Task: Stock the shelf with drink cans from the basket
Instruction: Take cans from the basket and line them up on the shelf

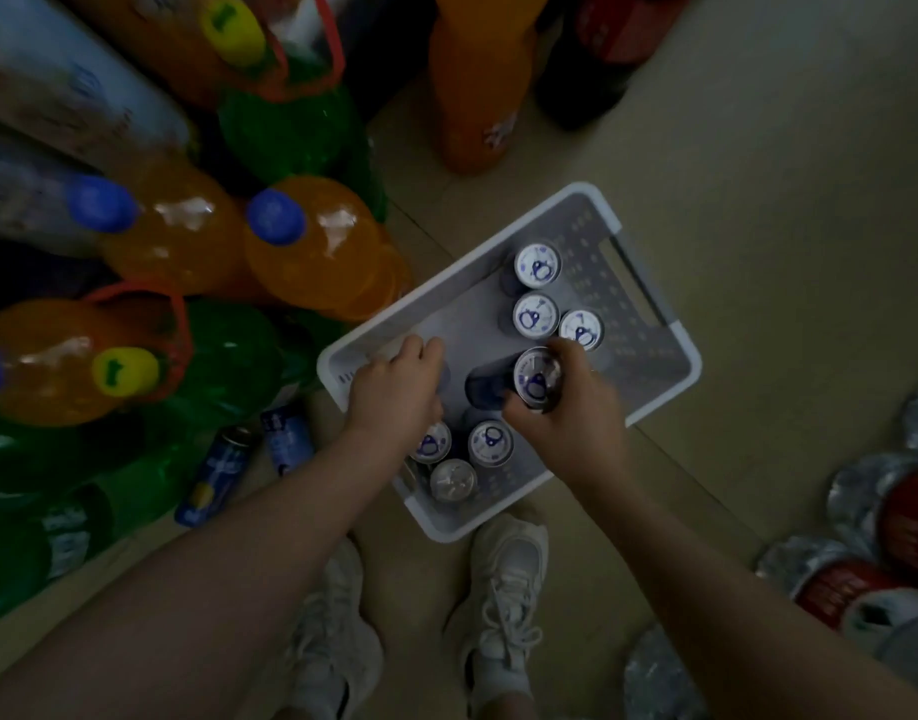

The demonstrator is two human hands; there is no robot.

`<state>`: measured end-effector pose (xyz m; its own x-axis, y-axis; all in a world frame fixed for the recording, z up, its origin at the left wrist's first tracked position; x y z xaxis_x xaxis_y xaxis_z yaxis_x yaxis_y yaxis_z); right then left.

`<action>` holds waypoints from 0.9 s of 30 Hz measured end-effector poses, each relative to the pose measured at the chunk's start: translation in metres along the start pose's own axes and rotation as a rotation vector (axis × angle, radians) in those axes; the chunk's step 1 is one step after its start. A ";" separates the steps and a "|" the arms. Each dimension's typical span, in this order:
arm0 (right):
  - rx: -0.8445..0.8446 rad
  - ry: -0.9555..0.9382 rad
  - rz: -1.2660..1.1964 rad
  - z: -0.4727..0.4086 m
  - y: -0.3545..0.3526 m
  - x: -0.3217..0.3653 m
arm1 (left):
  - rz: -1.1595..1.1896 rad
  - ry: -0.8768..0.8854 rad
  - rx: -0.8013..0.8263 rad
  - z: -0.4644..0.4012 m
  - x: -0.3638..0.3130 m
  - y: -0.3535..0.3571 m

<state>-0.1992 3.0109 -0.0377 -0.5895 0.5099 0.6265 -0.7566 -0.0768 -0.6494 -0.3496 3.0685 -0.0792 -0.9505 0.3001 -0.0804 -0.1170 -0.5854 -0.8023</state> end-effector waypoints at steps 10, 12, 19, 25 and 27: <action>0.066 -0.319 0.213 0.071 -0.186 0.212 | 0.128 0.290 -0.246 0.191 -0.011 -0.290; 0.025 -0.419 0.254 0.097 -0.234 0.279 | 0.153 0.256 -0.296 0.239 -0.001 -0.355; -0.139 -0.902 0.170 0.209 -0.361 0.539 | 0.132 0.025 -0.706 0.435 0.075 -0.580; -0.261 -1.265 0.107 0.323 -0.405 0.739 | 0.180 -0.164 -1.036 0.599 0.170 -0.705; -0.259 -1.333 0.037 0.360 -0.411 0.798 | 0.148 -0.209 -1.167 0.655 0.198 -0.741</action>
<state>-0.4606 3.1405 0.8841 -0.5435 -0.7096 0.4483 -0.7468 0.1650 -0.6443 -0.6394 3.0687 0.8868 -0.9737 0.0959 -0.2065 0.2272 0.4657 -0.8553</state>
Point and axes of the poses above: each hand's wrist, its own z-axis away from the middle knuckle, its own y-axis out of the palm, x = y × z, the point moved 10 cm from there along -z, towards the middle knuckle, and after that the axes turned 7 degrees about -y, right-handed, at the moved point
